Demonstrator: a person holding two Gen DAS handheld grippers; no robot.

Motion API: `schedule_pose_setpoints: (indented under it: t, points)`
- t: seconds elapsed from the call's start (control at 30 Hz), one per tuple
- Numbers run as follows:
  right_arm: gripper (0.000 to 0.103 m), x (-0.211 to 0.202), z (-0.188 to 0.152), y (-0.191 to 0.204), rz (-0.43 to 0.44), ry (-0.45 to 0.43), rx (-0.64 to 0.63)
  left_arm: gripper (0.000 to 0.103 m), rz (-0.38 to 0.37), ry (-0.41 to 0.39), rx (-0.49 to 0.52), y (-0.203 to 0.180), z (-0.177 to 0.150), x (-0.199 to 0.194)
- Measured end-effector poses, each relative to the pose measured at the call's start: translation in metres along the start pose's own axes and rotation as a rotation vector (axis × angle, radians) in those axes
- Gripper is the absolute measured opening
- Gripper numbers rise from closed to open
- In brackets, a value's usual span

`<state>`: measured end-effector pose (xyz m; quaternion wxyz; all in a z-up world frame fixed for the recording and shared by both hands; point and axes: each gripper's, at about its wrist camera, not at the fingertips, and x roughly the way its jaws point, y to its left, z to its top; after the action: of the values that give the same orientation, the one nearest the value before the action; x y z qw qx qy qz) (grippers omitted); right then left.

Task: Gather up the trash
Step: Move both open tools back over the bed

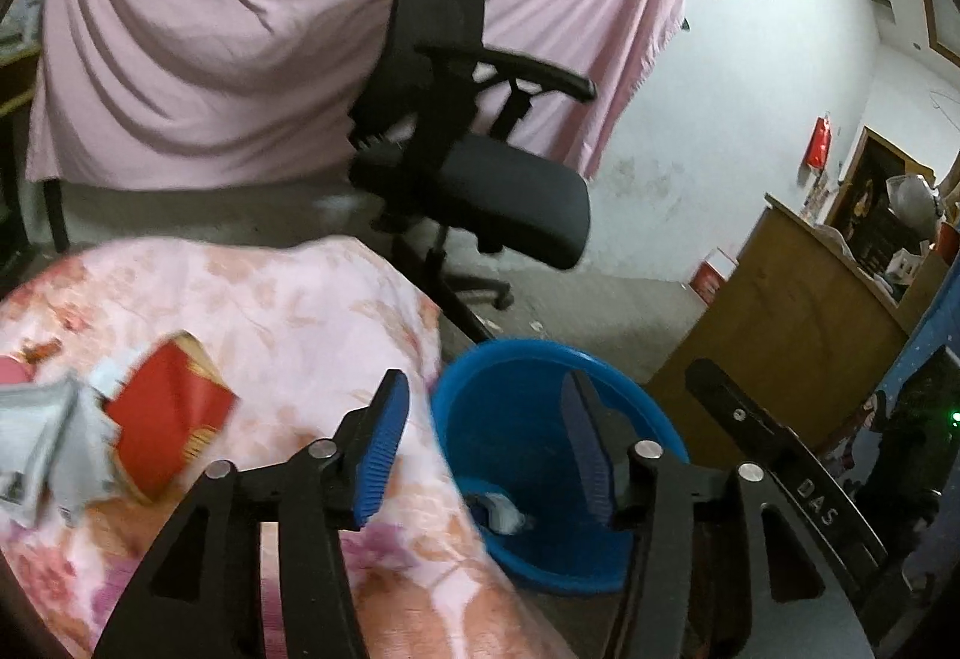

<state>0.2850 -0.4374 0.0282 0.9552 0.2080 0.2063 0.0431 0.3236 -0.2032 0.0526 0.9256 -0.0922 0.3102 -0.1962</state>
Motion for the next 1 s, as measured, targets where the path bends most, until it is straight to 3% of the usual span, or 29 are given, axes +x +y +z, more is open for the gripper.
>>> schedule_pose_setpoints:
  t: [0.03, 0.1, 0.17, 0.23, 0.43, 0.63, 1.0]
  points:
    - [0.078, -0.003, 0.000, 0.004, 0.006, -0.021, -0.018, 0.055, 0.014, -0.021, 0.002, 0.002, 0.001, -0.006]
    - [0.085, -0.007, 0.000, 0.012, 0.014, -0.053, -0.039, 0.066, 0.043, -0.074, 0.006, 0.008, 0.002, -0.020]
    - [0.090, -0.012, 0.001, 0.020, 0.028, -0.086, -0.066, 0.088, 0.079, -0.131, 0.008, 0.015, 0.001, -0.034]
    - [0.103, -0.015, 0.001, 0.027, 0.040, -0.114, -0.077, 0.100, 0.137, -0.197, 0.006, 0.023, -0.001, -0.049]
    - [0.103, -0.032, 0.001, 0.054, 0.099, -0.231, -0.110, 0.101, 0.243, -0.338, -0.009, 0.051, -0.011, -0.086]
    - [0.103, -0.043, -0.006, 0.092, 0.135, -0.312, -0.192, 0.101, 0.299, -0.410, -0.011, 0.079, -0.020, -0.120]
    - [0.103, -0.041, -0.030, 0.164, 0.191, -0.340, -0.354, 0.101, 0.405, -0.482, -0.013, 0.129, -0.038, -0.173]
